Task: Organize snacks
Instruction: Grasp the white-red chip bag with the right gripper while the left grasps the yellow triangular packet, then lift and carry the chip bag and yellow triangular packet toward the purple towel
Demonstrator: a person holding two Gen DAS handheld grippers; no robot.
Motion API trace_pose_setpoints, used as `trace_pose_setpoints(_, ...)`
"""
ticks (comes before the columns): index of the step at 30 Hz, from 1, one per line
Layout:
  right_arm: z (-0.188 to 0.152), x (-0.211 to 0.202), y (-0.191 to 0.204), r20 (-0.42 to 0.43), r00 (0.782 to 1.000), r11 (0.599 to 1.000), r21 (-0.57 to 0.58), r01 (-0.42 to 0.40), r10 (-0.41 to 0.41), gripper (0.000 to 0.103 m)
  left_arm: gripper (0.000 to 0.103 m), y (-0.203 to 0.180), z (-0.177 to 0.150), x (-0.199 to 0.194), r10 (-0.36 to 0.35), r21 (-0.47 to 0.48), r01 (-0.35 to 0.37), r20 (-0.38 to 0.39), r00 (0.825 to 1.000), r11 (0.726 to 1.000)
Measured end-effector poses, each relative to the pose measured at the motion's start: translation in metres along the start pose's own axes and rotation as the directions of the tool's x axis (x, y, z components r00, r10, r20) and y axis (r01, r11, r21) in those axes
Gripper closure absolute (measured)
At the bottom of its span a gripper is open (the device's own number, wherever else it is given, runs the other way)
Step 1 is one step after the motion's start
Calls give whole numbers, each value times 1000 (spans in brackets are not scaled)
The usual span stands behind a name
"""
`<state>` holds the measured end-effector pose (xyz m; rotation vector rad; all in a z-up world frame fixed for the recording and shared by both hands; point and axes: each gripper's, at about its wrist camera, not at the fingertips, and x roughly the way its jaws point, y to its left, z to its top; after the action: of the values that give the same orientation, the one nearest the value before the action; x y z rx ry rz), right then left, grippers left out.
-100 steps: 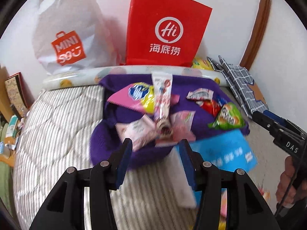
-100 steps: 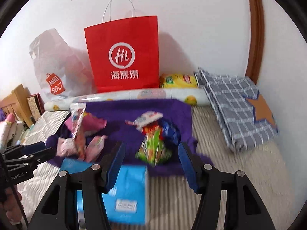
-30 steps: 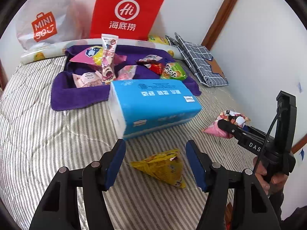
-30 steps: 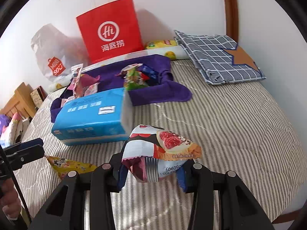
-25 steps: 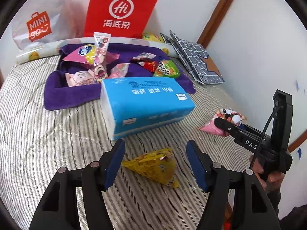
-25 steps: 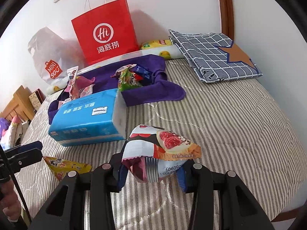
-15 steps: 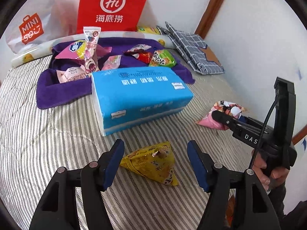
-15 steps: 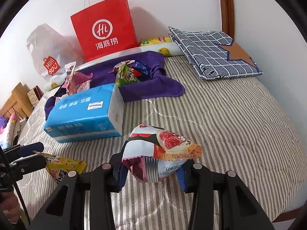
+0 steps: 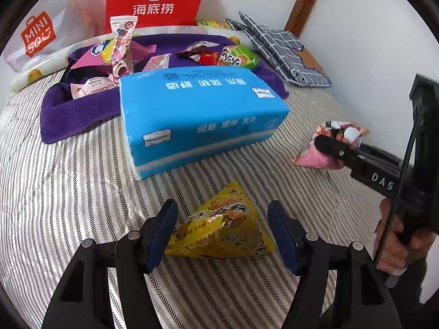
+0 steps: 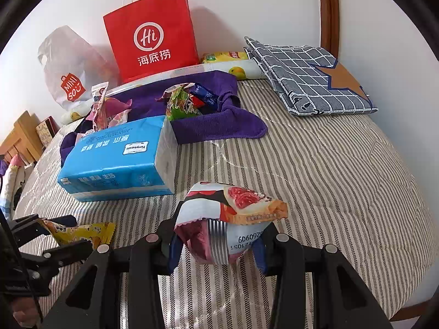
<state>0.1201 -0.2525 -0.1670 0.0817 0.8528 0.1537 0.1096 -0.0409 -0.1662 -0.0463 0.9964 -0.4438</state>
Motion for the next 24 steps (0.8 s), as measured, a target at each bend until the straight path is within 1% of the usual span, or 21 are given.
trace_pose_setpoints(2, 1, 1, 1, -1, 1000, 1000, -5, 5, -5, 63, 36, -4, -3, 1, 4, 23, -4, 8, 1000, 1000)
trace_pose_setpoints(3, 1, 1, 1, 0, 1000, 1000, -7, 7, -7, 63, 37, -5, -3, 1, 8, 29, -9, 14, 1000, 1000)
trace_pose_setpoints(4, 2, 1, 2, 0, 1000, 1000, -9, 10, -10, 63, 43, -6, -4, 1, 17, 39, -18, 26, 1000, 999)
trace_pose_setpoints(6, 2, 0, 3, 1, 1000, 1000, -11, 12, -12, 63, 50, -8, -6, 1, 31, 55, -33, 38, 999, 998)
trace_pose_setpoints(10, 4, -1, 5, 3, 1000, 1000, -14, 13, -13, 63, 56, -4, -7, -6, 30, 50, -34, 74, 997, 998)
trace_pose_setpoints(14, 4, -3, 7, 4, 1000, 1000, -16, 8, -8, 63, 56, 2, -7, -15, 35, 39, -39, 102, 994, 998)
trace_pose_setpoints(19, 8, -5, 15, 15, 1000, 1000, -27, 2, -2, 63, 57, 16, -8, -29, 70, 18, -73, 131, 989, 997)
trace_pose_setpoints(24, 11, -2, 17, 21, 1000, 1000, -27, -5, 5, 63, 57, 32, -8, -37, 99, -19, -97, 139, 985, 995)
